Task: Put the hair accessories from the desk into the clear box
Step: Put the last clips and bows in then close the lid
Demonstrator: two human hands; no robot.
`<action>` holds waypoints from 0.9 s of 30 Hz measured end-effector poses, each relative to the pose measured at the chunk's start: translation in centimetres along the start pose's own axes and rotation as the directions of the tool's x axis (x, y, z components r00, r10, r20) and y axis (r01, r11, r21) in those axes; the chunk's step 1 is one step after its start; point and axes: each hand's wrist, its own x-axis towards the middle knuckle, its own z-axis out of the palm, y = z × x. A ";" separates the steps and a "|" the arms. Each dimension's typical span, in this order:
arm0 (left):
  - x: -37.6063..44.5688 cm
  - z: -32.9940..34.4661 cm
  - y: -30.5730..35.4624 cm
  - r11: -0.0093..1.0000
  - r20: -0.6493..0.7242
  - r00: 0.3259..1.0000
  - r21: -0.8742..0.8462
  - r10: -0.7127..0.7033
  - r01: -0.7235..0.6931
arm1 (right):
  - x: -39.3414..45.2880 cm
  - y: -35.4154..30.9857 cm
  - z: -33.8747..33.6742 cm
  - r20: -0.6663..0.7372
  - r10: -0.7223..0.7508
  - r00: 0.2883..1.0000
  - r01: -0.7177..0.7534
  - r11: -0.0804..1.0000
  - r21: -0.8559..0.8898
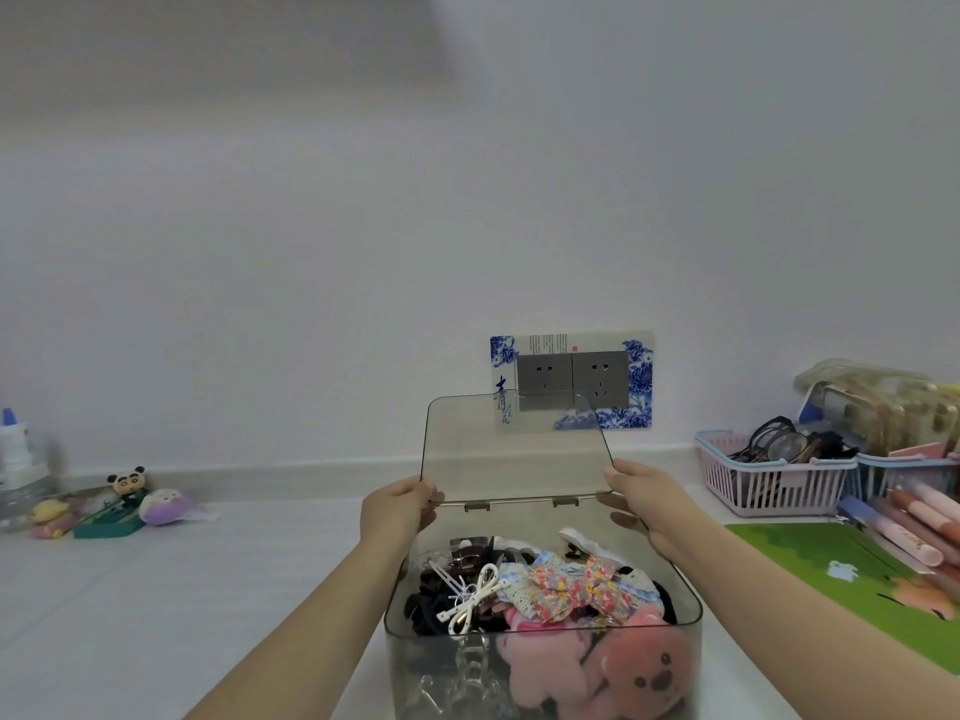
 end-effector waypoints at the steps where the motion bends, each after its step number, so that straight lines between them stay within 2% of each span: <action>1: 0.0 0.0 -0.1 1.000 -0.004 1.000 -0.011 0.011 -0.011 | 0.1 0.1 -0.1 -0.005 0.004 1.000 -0.004 1.000 0.031; 7: -0.2 -0.1 0.5 0.993 -0.041 0.998 -0.112 0.037 -0.041 | 0.1 -0.1 -0.5 -0.044 -0.019 0.999 0.024 0.993 0.113; 11: -1.3 -0.4 1.2 0.994 -0.022 0.998 -0.095 0.056 -0.058 | -0.6 -0.8 -1.1 -0.036 -0.014 0.999 0.019 0.989 0.143; 15: -3.1 -1.5 2.1 0.997 0.070 0.995 -0.022 0.077 -0.075 | -1.6 -1.4 -1.9 -0.019 -0.015 1.000 0.017 0.994 0.103; 20: -5.0 -3.2 3.5 1.000 0.214 0.977 0.025 -0.022 0.018 | -3.3 -1.7 -3.0 0.010 0.012 1.000 -0.012 0.998 0.066; 24: -6.2 -4.6 2.7 0.993 0.294 0.954 0.119 -0.054 0.020 | -4.8 -0.6 -3.7 0.053 0.018 0.998 -0.019 1.000 0.022; 27: -6.8 -5.0 1.5 0.988 0.327 0.943 0.154 -0.066 0.016 | -5.9 0.2 -3.6 0.102 0.005 0.995 -0.011 0.998 0.056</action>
